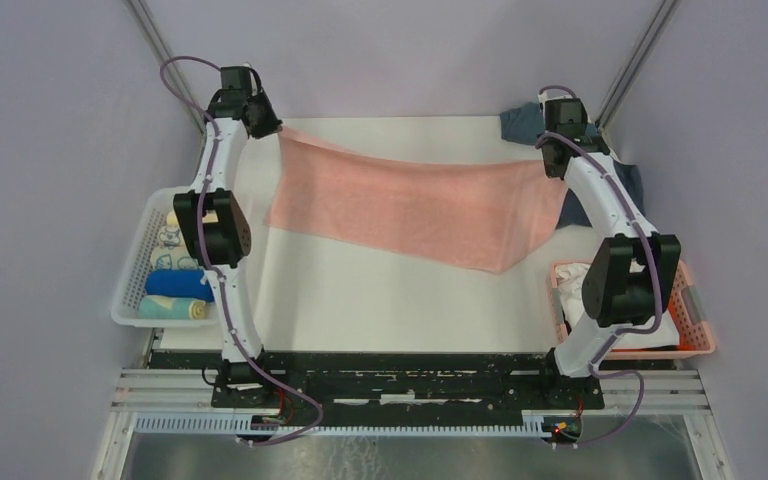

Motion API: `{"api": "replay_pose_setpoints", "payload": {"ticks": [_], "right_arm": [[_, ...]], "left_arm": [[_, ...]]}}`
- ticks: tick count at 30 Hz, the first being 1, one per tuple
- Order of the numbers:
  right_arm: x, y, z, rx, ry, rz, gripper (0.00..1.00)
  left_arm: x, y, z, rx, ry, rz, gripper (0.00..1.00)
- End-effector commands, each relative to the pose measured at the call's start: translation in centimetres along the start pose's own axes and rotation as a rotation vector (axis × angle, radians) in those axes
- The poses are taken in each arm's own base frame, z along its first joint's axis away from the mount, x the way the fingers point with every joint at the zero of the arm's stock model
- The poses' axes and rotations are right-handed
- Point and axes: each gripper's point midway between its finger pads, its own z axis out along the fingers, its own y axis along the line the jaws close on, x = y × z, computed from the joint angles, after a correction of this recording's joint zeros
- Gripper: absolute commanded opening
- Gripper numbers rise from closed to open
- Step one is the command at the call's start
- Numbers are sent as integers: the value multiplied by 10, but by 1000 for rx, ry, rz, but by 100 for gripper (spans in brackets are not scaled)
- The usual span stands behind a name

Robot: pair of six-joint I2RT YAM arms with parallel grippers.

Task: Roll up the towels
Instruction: Flatten out the towel at the center of the board.

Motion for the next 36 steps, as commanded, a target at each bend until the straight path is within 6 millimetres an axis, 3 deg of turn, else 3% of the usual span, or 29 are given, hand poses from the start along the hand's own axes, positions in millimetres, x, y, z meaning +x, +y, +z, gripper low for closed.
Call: {"api": "replay_pose_setpoints", "payload": {"ticks": [1,5,8,11,16,18,21,24,28,29,30,32,36], "right_arm": [[-45,-18,-67,-96,-213,123,0],[-52,-27,-115,-172,-302,140,0],[-40,-41,-143,-156,-324,160,0],[-24,-42,-169,-206,-337,151,0],[2,-19,-222,-427,-384,131,0],[9,-8,-250,-539,-432,119,0],[18,1,-270,-625,-456,115,0],[21,-3,-265,-589,-424,135,0],[22,-18,-222,-425,-279,167,0],[23,-21,-208,-373,-238,177,0],[23,-25,-191,-317,-191,182,0],[21,-30,-158,-220,-120,188,0],[18,-25,-87,-93,2,165,0]], "left_arm": [[-111,-32,-102,51,-355,1,3],[-142,-36,-163,48,-477,15,3],[-152,-27,-203,19,-540,-4,3],[-154,-7,-242,-27,-581,-50,3],[-142,18,-284,-88,-586,-68,3],[-137,18,-295,-95,-575,-37,3],[-128,14,-304,-80,-549,0,3],[-123,6,-294,-29,-511,14,3],[-115,-6,-256,62,-423,8,3],[-110,-5,-233,75,-380,1,3],[-108,-9,-224,94,-361,-2,3],[-94,-10,-176,122,-269,-12,3],[-67,-24,-102,158,-145,-3,3]]}}
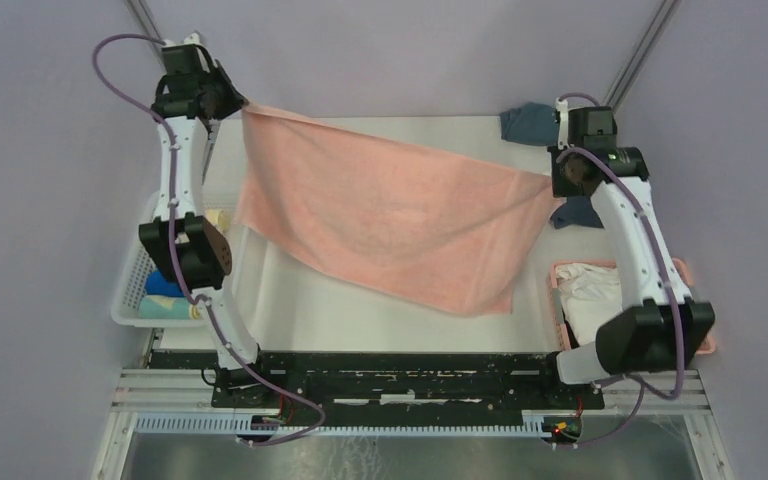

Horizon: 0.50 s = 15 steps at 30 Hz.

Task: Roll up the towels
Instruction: Flatten out the towel at the center of the board.

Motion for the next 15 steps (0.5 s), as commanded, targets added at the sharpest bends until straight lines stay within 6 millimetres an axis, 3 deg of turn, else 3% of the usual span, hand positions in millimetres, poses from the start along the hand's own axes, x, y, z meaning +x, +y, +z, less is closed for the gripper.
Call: {"api": "replay_pose_setpoints", "payload": {"ticks": [1,4,9,15], "right_arm": [[-16,-41,55,246,38,31,0],[-21,-54,92,310,46,18,0],[-26,-67,142,320,54,-24,0],[-26,-76,176,324,69,-67,0]], "left_arm": [[49,-20,70,88,131,6,3],[82,-23,111,95,196,-6,3],[120,-10,169,82,217,-63,3],[147,-12,201,153,239,-115,3]]}}
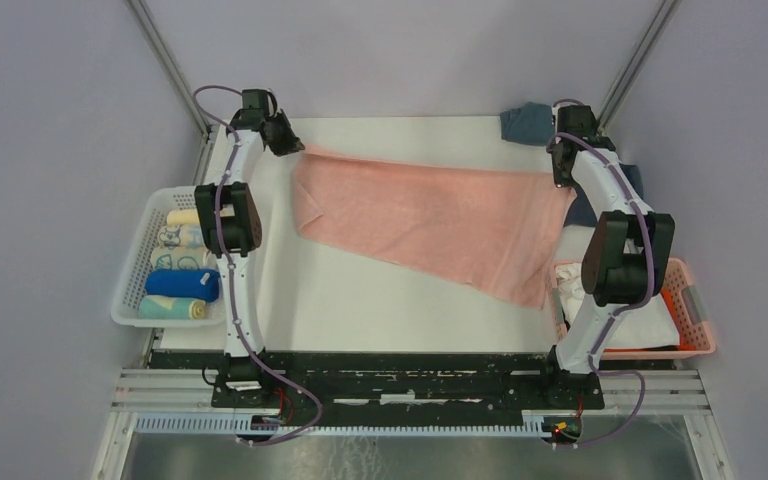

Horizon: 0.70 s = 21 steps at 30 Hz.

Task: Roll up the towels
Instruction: Flatten out the towel at the center of the board.

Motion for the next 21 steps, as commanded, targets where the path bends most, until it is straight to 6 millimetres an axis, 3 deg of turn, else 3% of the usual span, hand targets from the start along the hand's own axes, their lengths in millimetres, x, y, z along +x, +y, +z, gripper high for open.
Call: {"api": "replay_pose_setpoints", "payload": {"ticks": [1,3,9,12,16,21], "right_arm": [[-41,-17,7,58,-121,3,0],[-43,-18,8,55,-122,-1,0],[-50,-21,-29,1,-213,26,0],[-49,-16,-53,-62,-282,43,0],[-51,-15,-92,-132,-384,93,0],[-60,-27,-148,-165,-505,108,0]], "left_arm": [[-53,-28,-10,132,-161,-15,3],[-61,-28,-15,137,-184,-12,3],[-110,-27,-73,175,-315,-52,3],[-125,-43,-117,212,-390,-11,3],[-132,-64,-159,260,-453,28,3],[-145,-70,-195,235,-504,56,3]]}}
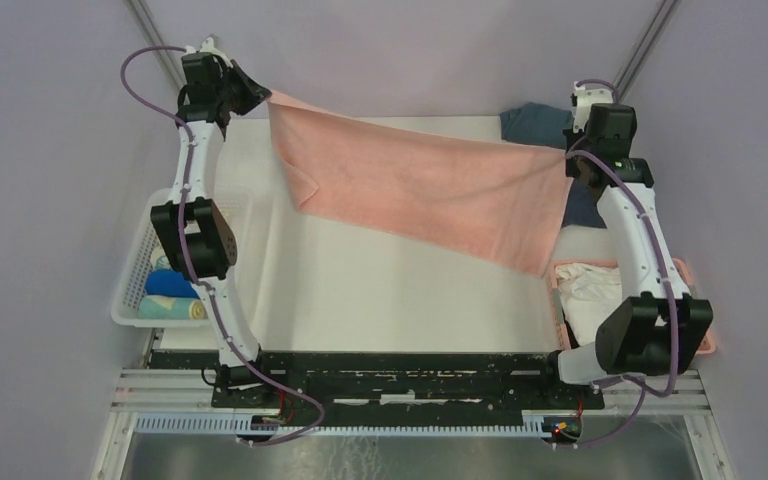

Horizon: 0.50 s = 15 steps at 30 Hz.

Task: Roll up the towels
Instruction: Flatten out the towel at the center of the board.

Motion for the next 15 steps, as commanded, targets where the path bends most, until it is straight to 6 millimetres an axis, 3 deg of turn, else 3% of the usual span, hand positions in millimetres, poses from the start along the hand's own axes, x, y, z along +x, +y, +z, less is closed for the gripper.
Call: {"api": "replay_pose_setpoints", "payload": {"ticks": [1,15], "right_arm": [[-43,-7,-47,-27,-168,36,0],[-53,-9,-162,-100,-328,50,0]], "left_arm": [[-63,-44,-45,66,-172,77,3],[-83,-61,-118,47,-262,110,3]]}}
